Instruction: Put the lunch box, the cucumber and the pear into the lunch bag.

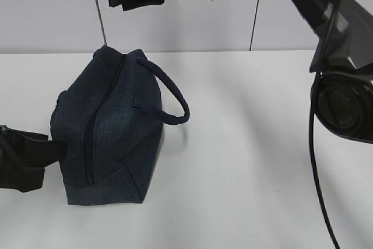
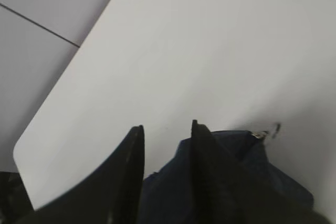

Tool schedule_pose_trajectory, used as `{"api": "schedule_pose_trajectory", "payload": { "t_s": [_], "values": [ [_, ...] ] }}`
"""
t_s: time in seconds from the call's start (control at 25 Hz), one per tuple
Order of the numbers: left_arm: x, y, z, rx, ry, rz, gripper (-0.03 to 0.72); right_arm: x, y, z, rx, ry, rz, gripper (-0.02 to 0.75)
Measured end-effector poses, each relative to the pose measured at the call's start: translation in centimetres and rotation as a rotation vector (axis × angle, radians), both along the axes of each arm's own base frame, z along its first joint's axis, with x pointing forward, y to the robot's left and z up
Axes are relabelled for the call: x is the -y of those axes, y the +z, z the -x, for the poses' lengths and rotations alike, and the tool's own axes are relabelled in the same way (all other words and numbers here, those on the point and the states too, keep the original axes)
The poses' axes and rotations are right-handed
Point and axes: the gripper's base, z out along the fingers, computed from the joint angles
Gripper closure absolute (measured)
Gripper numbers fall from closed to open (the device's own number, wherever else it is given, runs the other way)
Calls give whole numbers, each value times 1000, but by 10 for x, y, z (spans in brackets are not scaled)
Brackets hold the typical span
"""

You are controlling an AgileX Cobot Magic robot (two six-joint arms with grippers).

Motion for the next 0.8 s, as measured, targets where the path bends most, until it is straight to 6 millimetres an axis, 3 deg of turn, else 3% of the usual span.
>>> {"api": "schedule_pose_trajectory", "payload": {
  "t_s": [0.28, 0.52, 0.8],
  "values": [
    [0, 0, 0, 0, 0, 0, 447, -5, 27, 15, 98, 98, -50, 494],
    [0, 0, 0, 0, 0, 0, 447, -25, 58, 30, 250, 117, -166, 494],
    [0, 0, 0, 0, 0, 0, 447, -25, 49, 33, 154, 75, -83, 494]
  ]
}}
